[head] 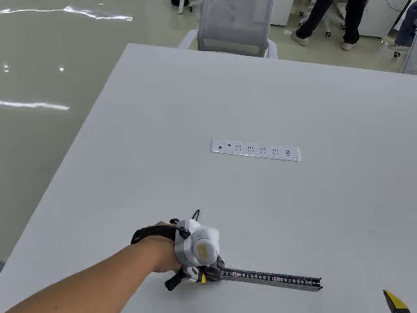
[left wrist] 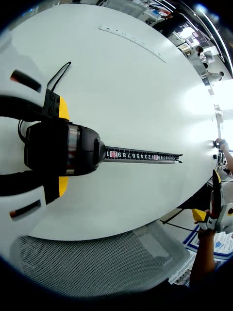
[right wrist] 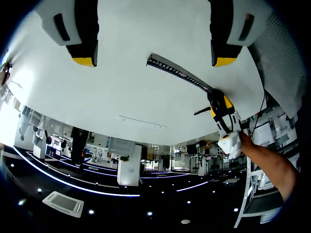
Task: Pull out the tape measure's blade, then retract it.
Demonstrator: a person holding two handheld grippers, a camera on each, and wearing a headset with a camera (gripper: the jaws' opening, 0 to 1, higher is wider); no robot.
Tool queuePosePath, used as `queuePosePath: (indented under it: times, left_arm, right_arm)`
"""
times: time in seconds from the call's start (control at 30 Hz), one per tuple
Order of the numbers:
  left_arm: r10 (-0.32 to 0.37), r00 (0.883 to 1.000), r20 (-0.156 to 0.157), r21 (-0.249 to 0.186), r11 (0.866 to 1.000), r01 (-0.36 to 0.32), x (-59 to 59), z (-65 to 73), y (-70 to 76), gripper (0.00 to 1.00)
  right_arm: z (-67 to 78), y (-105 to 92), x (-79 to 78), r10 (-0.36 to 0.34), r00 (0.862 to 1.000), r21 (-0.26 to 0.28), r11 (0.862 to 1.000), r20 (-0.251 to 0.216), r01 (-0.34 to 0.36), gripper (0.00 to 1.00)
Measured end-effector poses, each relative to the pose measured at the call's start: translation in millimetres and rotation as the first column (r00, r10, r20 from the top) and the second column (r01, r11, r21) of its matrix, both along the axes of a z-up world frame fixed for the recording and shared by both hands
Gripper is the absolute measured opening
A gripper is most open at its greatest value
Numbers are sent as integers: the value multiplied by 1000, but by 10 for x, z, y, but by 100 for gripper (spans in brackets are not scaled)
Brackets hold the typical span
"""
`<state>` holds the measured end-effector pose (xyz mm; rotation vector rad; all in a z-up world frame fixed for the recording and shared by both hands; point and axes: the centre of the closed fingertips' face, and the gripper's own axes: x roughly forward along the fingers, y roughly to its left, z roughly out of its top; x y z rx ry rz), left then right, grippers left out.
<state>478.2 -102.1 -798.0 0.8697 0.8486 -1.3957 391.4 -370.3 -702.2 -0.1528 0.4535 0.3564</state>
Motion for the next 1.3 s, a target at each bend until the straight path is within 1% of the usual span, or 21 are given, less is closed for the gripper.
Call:
queuePosePath:
  times: [0.13,0.33,0.4,0.47,0.5,0.57,0.6,0.67,0.7,0.73,0.8,0.83,0.87,0.93,1.0,1.03,1.1,1.13,1.17,1.2,1.3]
  left_arm:
    - [-8,1000,0,-6,1000,8,-3,10,-4,35]
    - [-11,1000,10,-23,1000,12,3,9,-14,35]
    - [7,1000,10,-18,1000,-7,8,15,-3,36]
    - [17,999,40,-3,1000,-17,56,6,46,41]
    - [27,999,40,-4,1000,-27,67,2,64,46]
    - [105,994,-5,-42,994,-106,69,35,82,62]
    - [135,991,-18,-58,989,-135,83,56,91,68]
    - [187,982,-38,-106,976,-190,129,119,107,79]
    - [217,974,-62,-147,963,-224,140,175,96,83]
    - [232,970,-72,-173,955,-241,153,211,94,88]
    - [269,961,-62,-213,937,-276,224,286,125,96]
    - [278,957,-85,-224,930,-290,199,311,129,99]
    - [298,951,-84,-257,915,-310,231,372,144,99]
    - [306,948,-85,-305,898,-317,240,451,156,99]
    - [329,940,-90,-304,890,-340,233,470,253,99]
    - [349,932,-93,-305,881,-360,244,459,308,99]
    - [369,925,-97,-314,870,-380,240,475,379,99]
    - [393,914,-104,-327,854,-404,247,493,425,99]
    - [405,907,-110,-337,844,-418,246,508,449,99]
    - [429,896,-114,-352,826,-440,249,531,493,99]
    - [459,881,-116,-373,802,-467,220,566,592,99]
  right_arm:
    - [-2,12,-18,-9,1000,9,1000,-11,9,100]
    - [-73,54,-49,-1,999,3,1000,-35,1,100]
    - [-81,73,-49,2,999,4,1000,-38,-2,100]
    - [-97,85,-49,8,999,3,1000,-42,-8,100]
    - [-100,91,-48,10,999,3,1000,-43,-9,100]
    - [-97,111,-44,13,999,-4,1000,-46,-13,100]
    - [-107,115,-44,15,999,-3,1000,-50,-15,100]
    - [-131,119,-44,16,998,-5,1000,-55,-17,100]
    - [-147,114,-41,14,998,-6,1000,-58,-15,100]
    - [-147,120,-41,13,998,-3,1000,-61,-13,100]
    - [-158,143,-37,17,998,-7,1000,-67,-17,100]
    - [-161,157,-36,23,997,-8,1000,-70,-23,100]
    - [-173,175,-36,30,997,-6,1000,-74,-31,100]
    - [-184,183,-33,34,996,-10,999,-77,-35,100]
    - [-170,185,-26,33,996,-8,999,-77,-34,100]
    - [-161,185,-21,32,996,-7,999,-78,-32,100]
    - [-176,167,-23,32,996,-17,999,-88,-34,100]
    - [-184,164,-27,34,995,-18,999,-90,-36,100]
    - [-188,161,-29,35,995,-18,999,-91,-37,100]
    - [-191,155,-31,35,995,-20,999,-93,-37,100]
    - [-213,132,-40,37,995,-22,999,-98,-39,100]
